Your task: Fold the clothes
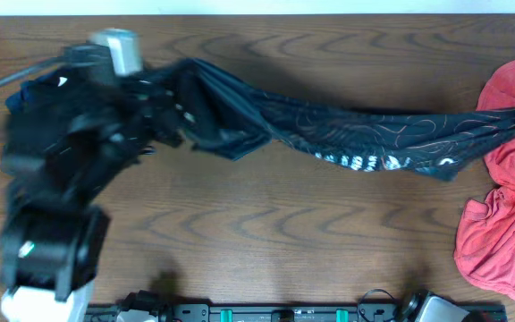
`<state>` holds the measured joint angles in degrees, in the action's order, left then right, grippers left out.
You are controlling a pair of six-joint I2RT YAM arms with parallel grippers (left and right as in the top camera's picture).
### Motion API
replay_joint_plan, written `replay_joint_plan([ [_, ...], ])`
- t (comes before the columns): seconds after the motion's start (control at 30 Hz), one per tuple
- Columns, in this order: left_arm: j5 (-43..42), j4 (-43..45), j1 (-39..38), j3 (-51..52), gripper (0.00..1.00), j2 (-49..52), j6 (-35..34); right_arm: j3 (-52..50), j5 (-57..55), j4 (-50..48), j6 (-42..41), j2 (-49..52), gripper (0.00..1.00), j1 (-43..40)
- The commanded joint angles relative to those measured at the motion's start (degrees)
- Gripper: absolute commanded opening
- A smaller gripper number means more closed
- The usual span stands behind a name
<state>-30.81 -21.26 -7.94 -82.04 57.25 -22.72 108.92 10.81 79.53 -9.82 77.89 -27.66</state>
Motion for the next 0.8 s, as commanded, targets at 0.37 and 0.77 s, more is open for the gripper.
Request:
replay_joint_plan([
  [0.37,2.38,5.73,4.33,-5.6,0.06,21.33,2.71,4.07,0.68,-11.39,1.2,10.36,0.01,4.5],
  [0.77,8.39,43.8,4.92,-11.8,0.06,49.7,-4.66,4.09,-2.45,-50.97,-14.21,28.89,0.01,15.98],
])
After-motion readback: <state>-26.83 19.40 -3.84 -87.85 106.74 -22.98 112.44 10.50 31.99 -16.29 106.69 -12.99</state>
